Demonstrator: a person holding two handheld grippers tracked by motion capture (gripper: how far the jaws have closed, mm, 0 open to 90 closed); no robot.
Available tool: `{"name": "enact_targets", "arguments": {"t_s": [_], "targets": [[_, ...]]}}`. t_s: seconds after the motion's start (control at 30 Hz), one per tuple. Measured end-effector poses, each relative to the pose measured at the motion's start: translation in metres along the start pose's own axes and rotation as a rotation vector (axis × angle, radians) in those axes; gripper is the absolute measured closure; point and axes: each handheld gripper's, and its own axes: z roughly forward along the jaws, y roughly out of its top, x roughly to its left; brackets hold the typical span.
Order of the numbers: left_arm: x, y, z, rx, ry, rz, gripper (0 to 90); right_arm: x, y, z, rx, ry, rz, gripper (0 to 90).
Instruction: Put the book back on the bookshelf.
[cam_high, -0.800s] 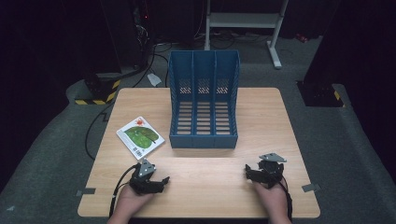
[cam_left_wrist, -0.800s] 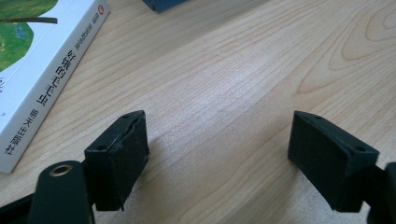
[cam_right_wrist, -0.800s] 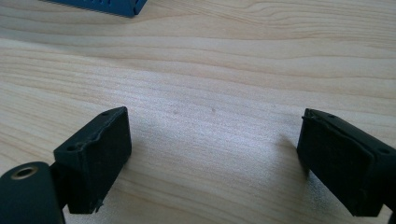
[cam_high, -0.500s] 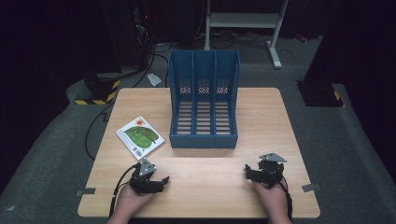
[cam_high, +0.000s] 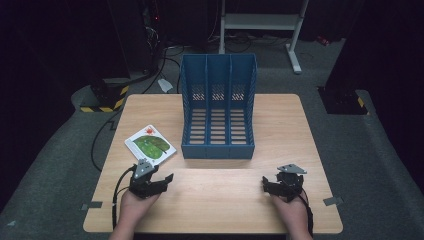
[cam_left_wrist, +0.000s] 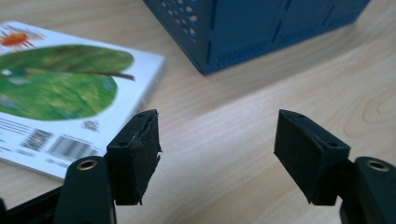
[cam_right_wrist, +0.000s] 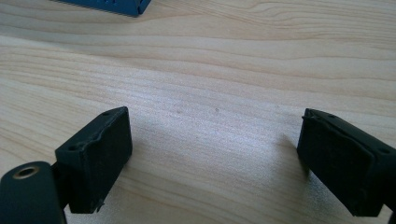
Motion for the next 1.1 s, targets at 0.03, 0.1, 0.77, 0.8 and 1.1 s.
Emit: {"name": "enact_targets", "arguments": {"t_s": [0.03,0.1,0.77,0.8,1.1], "targets": [[0.002,0.006,-0.001,0.002,0.020,0.007,30.6,0.000,0.000,0.000,0.000,0.000,0.000,9.8],[0.006,0.018,-0.002,-0.017,0.031,0.002,29.3,0.000,0.000,0.000,0.000,0.003,-0.002,9.8],[0.096,0.086,0.073,0.080,0.224,-0.076,23.5,0.000,0.000,0.000,0.000,0.002,-0.003,9.9],[0.100,0.088,0.076,0.082,0.235,-0.083,23.0,0.000,0.000,0.000,-0.001,0.002,-0.003,10.0],[0.151,0.092,0.110,0.177,0.321,-0.218,19.7,0.000,0.000,0.000,-0.001,0.004,-0.003,10.2]]}}
